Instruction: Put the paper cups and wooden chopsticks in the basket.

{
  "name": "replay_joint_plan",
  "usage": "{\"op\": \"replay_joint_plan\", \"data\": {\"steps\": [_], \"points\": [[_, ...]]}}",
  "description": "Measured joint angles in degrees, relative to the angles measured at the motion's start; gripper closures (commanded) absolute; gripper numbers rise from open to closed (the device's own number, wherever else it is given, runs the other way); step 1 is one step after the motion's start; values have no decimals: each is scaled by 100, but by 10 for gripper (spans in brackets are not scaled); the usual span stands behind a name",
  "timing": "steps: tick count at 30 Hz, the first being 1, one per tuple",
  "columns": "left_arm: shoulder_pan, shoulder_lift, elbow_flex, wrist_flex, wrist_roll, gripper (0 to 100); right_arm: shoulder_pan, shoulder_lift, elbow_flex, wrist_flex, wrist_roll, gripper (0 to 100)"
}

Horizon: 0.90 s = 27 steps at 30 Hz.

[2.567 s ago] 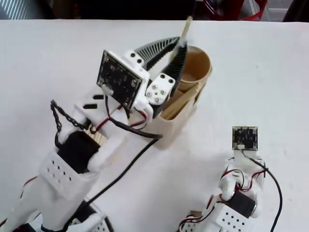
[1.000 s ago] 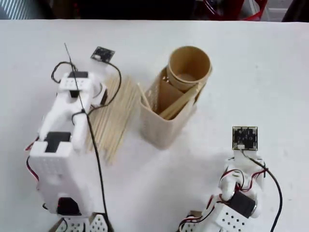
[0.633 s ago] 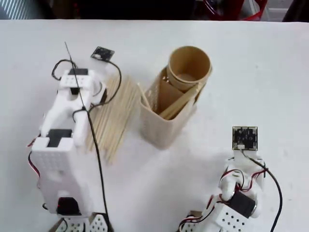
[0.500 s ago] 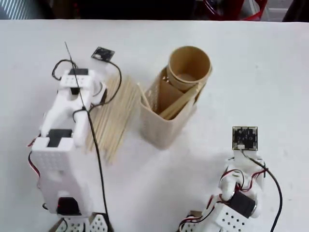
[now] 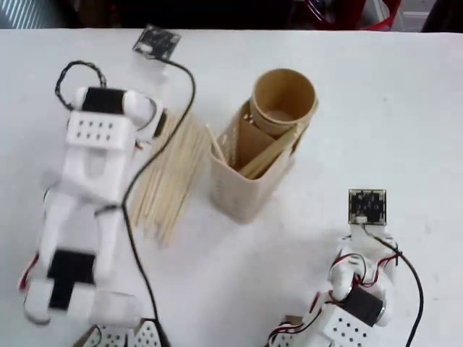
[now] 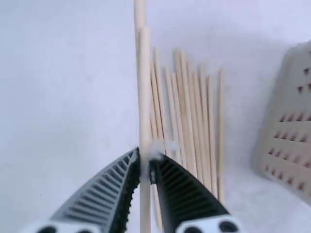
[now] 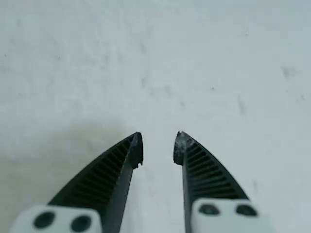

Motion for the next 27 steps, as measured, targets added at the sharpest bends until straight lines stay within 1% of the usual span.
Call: {"op": "replay_joint_plan", "data": {"steps": [5,8,11,15,19,23,27], "points": [[545,-1424,0,123,334,977,0,0,0,0,0,885],[1081,-2145,0,-141,378,977,0,0,0,0,0,885],[1662,-2541,0,-633,378,977,0,0,0,0,0,885],[2514,-2664,0,-1662,378,977,0,0,0,0,0,885],[3095,-2664,0,-2629,378,977,0,0,0,0,0,885],[3437,-2664,0,-2963,378,976,0,0,0,0,0,885],[3499,-2418,0,-3200,378,976,0,0,0,0,0,885]]}}
